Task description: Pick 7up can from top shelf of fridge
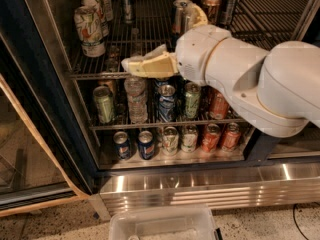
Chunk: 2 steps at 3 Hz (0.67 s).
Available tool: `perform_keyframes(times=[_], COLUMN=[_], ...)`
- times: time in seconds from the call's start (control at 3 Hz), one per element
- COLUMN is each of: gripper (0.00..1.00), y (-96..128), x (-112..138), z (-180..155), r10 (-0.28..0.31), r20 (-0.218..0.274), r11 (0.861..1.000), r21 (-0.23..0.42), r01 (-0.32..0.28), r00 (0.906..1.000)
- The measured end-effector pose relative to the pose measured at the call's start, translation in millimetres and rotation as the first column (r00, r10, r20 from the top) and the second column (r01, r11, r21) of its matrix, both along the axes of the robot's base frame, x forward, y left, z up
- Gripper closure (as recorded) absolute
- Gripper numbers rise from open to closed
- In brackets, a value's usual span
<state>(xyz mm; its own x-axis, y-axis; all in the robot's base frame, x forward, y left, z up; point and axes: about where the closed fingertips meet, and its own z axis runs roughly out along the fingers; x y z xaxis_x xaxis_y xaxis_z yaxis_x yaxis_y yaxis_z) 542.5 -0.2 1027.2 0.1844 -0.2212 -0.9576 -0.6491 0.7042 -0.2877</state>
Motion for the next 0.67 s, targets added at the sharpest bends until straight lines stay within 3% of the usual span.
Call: perform_keyframes(times=[0.67], gripper=[0.0], y=[6.9], x=[-0.1], z=[2.9], r10=[-0.011], r20=[0.005], r11=[1.0], r21=[0.007], r01=[0.011], r00=[0.9999])
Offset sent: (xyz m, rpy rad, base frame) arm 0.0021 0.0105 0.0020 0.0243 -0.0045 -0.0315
